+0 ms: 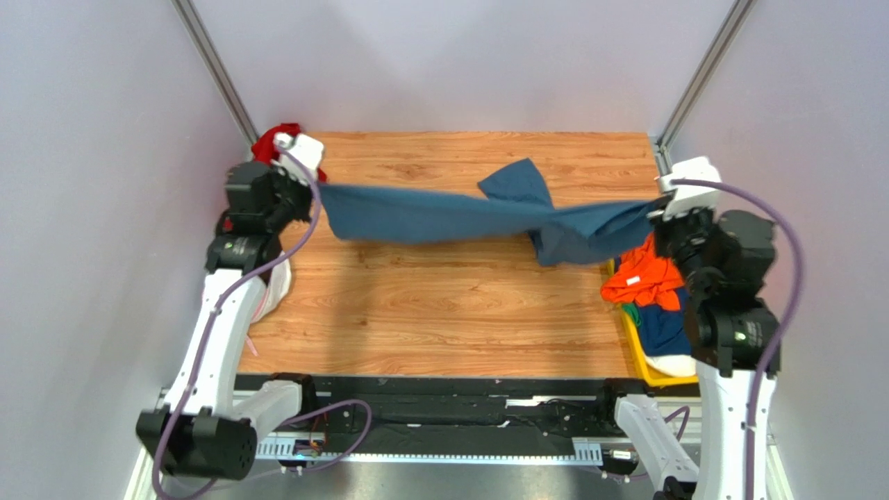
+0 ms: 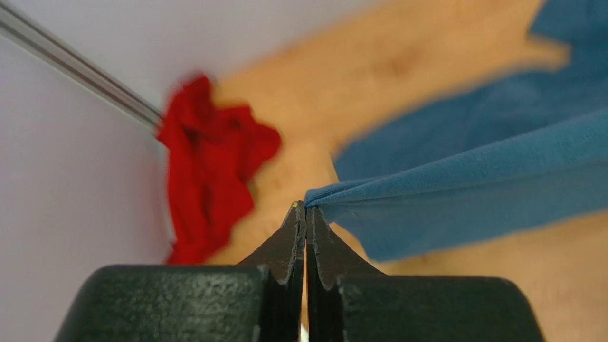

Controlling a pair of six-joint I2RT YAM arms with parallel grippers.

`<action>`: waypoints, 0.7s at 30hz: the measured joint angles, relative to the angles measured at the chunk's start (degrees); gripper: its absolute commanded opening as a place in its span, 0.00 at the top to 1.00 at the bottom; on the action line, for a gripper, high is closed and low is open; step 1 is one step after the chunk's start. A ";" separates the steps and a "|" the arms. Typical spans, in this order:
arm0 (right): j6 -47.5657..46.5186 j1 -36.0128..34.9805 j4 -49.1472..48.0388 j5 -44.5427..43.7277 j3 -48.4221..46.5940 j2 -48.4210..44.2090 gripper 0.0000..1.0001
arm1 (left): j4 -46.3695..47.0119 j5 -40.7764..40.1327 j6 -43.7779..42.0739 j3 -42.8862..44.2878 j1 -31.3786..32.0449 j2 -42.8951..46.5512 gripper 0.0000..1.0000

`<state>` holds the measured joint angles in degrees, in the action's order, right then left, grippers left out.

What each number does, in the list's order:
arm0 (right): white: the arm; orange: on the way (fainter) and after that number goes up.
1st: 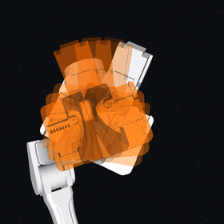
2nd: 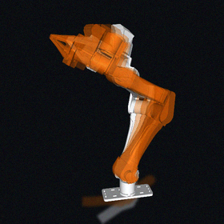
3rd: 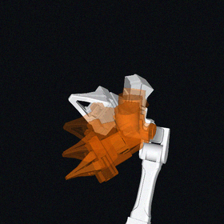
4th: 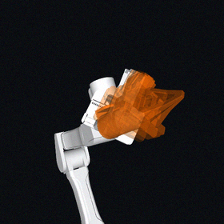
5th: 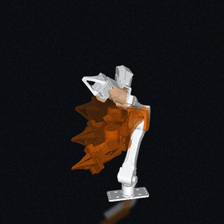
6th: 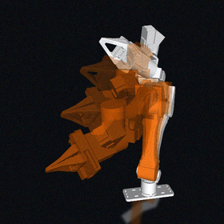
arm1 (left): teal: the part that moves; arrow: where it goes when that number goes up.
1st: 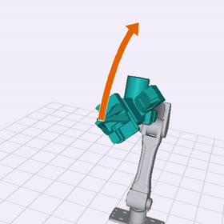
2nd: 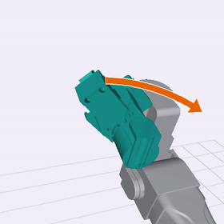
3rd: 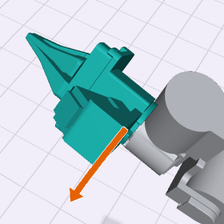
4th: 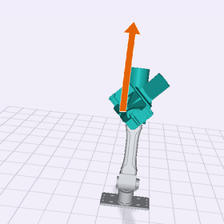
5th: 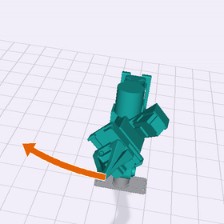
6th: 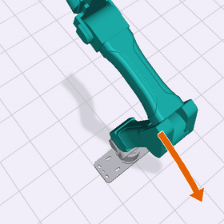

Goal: Fold and stack the t-shirts
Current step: Flatten out the tshirt

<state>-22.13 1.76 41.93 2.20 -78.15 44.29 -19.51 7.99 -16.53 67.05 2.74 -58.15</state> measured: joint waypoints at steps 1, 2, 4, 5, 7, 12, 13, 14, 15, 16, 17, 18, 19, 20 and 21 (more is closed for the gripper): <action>-0.13 0.04 2.54 1.68 4.07 -0.87 1.00 | -1.81 0.98 -1.38 -2.80 0.00 -1.46 1.00; -0.39 0.09 4.52 2.99 6.47 -1.27 1.00 | -4.33 1.68 -3.39 -5.44 -0.02 -3.26 1.00; -1.33 0.15 9.31 5.92 11.32 -1.51 1.00 | -9.64 2.64 -6.86 -9.03 -0.17 -5.53 1.00; -1.97 0.20 11.80 6.99 12.98 -1.55 1.00 | -11.69 2.93 -8.55 -10.16 -0.22 -5.75 1.00; -3.52 0.22 16.02 8.48 14.34 -2.23 1.00 | -15.85 3.50 -11.91 -11.58 -0.22 -5.05 1.00; -8.57 0.28 24.68 12.44 12.98 -5.07 1.00 | -24.24 4.61 -19.61 -10.58 -0.22 -1.16 1.00; -10.10 0.28 26.82 13.33 12.28 -5.14 1.00 | -26.23 4.83 -21.07 -9.92 -0.22 -0.57 1.00; -10.69 0.31 27.52 13.60 12.15 -5.11 1.00 | -27.45 4.96 -21.90 -9.53 -0.22 -0.24 1.00; -11.76 0.31 28.92 14.03 12.11 -5.01 1.00 | -29.49 5.09 -23.43 -9.05 -0.22 0.07 1.00; -12.63 0.31 30.32 14.38 12.15 -4.85 1.00 | -30.71 5.09 -24.30 -8.96 -0.22 0.20 1.00; -13.44 0.31 31.28 14.58 12.31 -4.72 1.00 | -32.02 5.07 -25.11 -8.96 -0.22 0.22 1.00; -14.23 0.31 32.04 14.84 12.76 -4.68 1.00 | -33.64 5.05 -26.01 -8.96 -0.22 0.13 1.00; -14.91 0.31 32.74 14.99 13.29 -4.68 1.00 | -35.04 5.01 -26.71 -8.96 -0.22 -0.09 1.00; -15.37 0.31 33.20 15.13 13.81 -4.70 1.00 | -36.20 4.96 -27.36 -8.98 -0.22 -0.31 1.00; -15.89 0.31 33.73 15.26 14.56 -4.70 1.00 | -37.31 4.87 -27.96 -9.03 -0.22 -0.52 1.00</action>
<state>-38.02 2.07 75.66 17.45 -63.59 39.59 -56.82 12.86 -44.49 58.02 2.52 -58.67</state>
